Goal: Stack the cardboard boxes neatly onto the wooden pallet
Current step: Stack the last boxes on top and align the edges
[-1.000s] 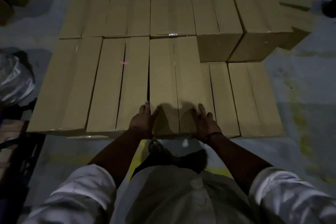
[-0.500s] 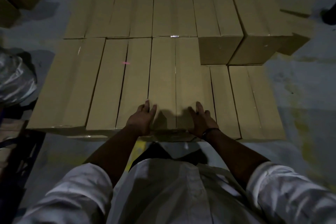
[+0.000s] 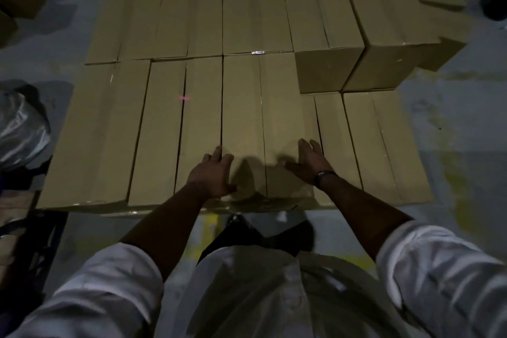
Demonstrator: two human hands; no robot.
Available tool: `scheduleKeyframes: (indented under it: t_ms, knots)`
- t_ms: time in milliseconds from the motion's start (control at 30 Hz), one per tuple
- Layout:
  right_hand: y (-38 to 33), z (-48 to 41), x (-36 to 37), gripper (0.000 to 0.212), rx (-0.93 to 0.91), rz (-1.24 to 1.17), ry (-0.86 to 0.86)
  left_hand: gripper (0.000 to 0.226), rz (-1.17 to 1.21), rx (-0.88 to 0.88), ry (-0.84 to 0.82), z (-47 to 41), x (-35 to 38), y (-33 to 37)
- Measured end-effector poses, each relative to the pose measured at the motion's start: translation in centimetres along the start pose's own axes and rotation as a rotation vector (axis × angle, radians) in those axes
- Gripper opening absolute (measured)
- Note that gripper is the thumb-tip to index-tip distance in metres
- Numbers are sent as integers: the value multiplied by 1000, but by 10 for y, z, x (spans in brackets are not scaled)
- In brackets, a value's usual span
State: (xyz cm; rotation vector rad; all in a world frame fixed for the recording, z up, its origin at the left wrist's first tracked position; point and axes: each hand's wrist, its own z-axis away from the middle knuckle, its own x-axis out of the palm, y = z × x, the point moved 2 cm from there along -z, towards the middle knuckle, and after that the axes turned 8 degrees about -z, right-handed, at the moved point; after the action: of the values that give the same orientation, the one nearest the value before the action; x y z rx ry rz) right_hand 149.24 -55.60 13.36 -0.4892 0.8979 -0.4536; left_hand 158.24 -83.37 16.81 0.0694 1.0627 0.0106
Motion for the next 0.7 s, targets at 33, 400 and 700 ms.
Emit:
scheduleKeyframes:
  t_ms: [33, 400, 700]
  knots:
    - [-4, -7, -4, 103, 0, 11, -4, 107, -31, -1, -4, -7, -4, -3]
    - [-48, -80, -16, 104, 14, 25, 53, 148, -18, 58, -154, -58, -17, -29]
    - [-51, -71, -17, 96, 3, 210, -10, 133, -131, 120, -77, -55, -8, -33]
